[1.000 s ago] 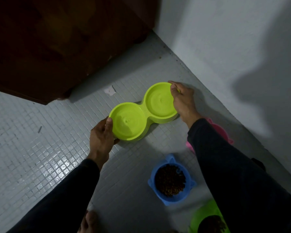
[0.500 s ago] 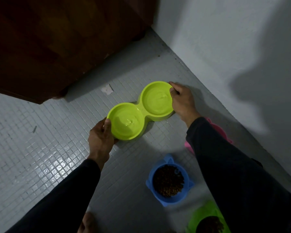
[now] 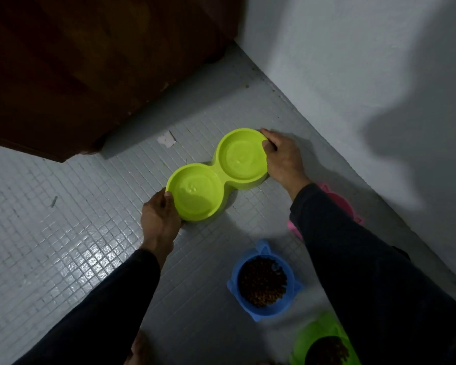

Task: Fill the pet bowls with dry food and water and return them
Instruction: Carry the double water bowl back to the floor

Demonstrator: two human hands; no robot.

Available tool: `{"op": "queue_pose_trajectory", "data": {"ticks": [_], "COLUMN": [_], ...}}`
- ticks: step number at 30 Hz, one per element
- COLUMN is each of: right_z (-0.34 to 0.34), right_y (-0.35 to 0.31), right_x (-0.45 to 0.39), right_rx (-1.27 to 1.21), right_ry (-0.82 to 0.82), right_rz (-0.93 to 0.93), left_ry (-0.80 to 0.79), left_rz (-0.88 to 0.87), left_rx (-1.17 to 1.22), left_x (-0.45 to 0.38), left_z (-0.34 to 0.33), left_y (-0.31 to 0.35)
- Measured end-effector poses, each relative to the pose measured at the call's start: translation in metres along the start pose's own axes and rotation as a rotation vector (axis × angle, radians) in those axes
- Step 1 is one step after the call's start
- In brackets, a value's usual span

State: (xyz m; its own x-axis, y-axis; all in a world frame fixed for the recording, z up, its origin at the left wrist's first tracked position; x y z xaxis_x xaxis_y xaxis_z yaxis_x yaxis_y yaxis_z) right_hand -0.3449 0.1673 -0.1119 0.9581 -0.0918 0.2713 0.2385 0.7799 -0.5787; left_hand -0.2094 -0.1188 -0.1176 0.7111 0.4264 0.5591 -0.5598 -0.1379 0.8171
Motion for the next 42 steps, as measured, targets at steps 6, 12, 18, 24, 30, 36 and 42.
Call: {"op": "queue_pose_trajectory", "data": {"ticks": [6, 12, 18, 24, 30, 36, 42], "right_z": [-0.004, -0.001, 0.016, 0.047, 0.106, 0.196, 0.309], "right_y": [0.000, -0.002, -0.006, -0.027, -0.068, -0.130, -0.206], "right_x": [0.007, 0.024, 0.059, 0.109, 0.171, 0.231, 0.281], "right_rx": [0.000, -0.008, 0.030, 0.231, 0.550, 0.632, 0.632], "right_ry": [-0.039, -0.145, -0.249, -0.353, -0.445, -0.450, -0.331], "right_rz": [-0.039, -0.137, -0.187, -0.100, 0.040, 0.055, 0.034], "left_ry": [0.031, -0.084, -0.120, -0.247, -0.360, -0.451, -0.560], "left_rz": [-0.001, 0.111, 0.035, -0.097, -0.204, -0.296, -0.541], "left_rx": [-0.112, -0.233, -0.646, -0.992, -1.202, -1.326, -1.367], "left_x": [0.000, 0.006, 0.020, 0.054, 0.114, 0.190, 0.275], "left_z": [-0.002, -0.006, 0.001, 0.003, 0.002, 0.013, 0.015], "left_y": [-0.002, 0.007, 0.032, 0.086, 0.164, 0.255, 0.368]}}
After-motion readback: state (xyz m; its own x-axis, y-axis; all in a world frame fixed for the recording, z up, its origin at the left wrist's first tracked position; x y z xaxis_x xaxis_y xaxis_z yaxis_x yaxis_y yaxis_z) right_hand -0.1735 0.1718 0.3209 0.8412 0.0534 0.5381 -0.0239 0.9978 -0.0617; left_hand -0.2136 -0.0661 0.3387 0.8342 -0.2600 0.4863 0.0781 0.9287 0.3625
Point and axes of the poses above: each hand's wrist, its own x-axis away from the middle knuckle, its own z-axis out of the back of the hand, y = z × x, the point moved 6 cm from there along -x, towards the middle knuckle, and after that the axes turned 11 degrees about x, right-handed, at the moved point
